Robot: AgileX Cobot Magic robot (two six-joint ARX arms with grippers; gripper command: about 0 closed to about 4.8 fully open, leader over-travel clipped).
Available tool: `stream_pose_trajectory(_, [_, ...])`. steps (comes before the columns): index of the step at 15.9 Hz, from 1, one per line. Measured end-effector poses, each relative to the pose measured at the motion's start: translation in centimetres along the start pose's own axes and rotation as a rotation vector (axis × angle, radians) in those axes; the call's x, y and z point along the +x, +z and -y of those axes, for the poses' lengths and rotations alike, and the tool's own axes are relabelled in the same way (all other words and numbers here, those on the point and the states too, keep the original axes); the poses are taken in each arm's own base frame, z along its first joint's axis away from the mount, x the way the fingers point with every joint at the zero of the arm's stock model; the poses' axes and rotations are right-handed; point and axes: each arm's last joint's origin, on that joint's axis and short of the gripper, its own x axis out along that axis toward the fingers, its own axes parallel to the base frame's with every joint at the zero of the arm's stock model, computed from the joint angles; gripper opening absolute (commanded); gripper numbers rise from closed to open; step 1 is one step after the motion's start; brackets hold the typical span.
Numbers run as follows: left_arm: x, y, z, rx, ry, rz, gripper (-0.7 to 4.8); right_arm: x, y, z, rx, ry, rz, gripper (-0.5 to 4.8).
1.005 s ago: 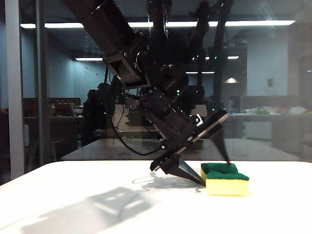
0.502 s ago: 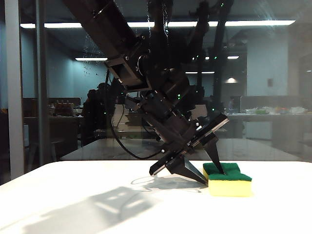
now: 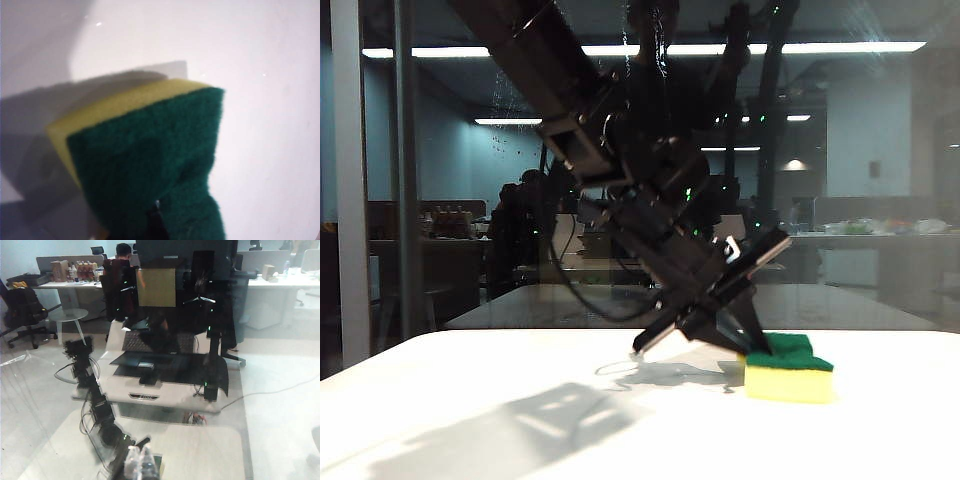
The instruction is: Reach upward to find where there is water on the glass, pick up the sponge from the table, dry the water, and finally place the sponge back on the table.
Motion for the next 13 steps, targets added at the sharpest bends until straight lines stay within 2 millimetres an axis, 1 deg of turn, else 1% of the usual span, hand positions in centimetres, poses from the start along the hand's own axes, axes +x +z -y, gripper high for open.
stream_pose_trajectory(2, [-1.4,1.1,1.6,0.061,-0.034,0.030,-0.06,0.0,0.0,0.0,0.000,-0.001,0.000,-0.05])
stream_pose_trajectory(3, [-3.4,2.5,3.8,0.107,-0.082,0.092,-0.06,0.0,0.0,0.0,0.000,0.000,0.000,-0.05])
stream_pose_trajectory(5, [-7.2,4.0,7.1,0.177,-0.163,0.187,-0.06,0.0,0.0,0.0,0.000,0.000,0.000,-0.05])
stream_pose_trajectory(10, [-15.3,5.1,12.7,0.413,-0.244,0.403,-0.06,0.0,0.0,0.0,0.000,-0.001,0.000,-0.05])
stream_pose_trajectory(12, [-18.6,5.6,14.9,0.478,-0.290,0.497,-0.06,0.0,0.0,0.0,0.000,-0.001,0.000,-0.05])
stream_pose_trajectory(13, [-19.9,5.7,15.8,0.504,-0.307,0.533,-0.06,0.0,0.0,0.0,0.000,-0.001,0.000,-0.05])
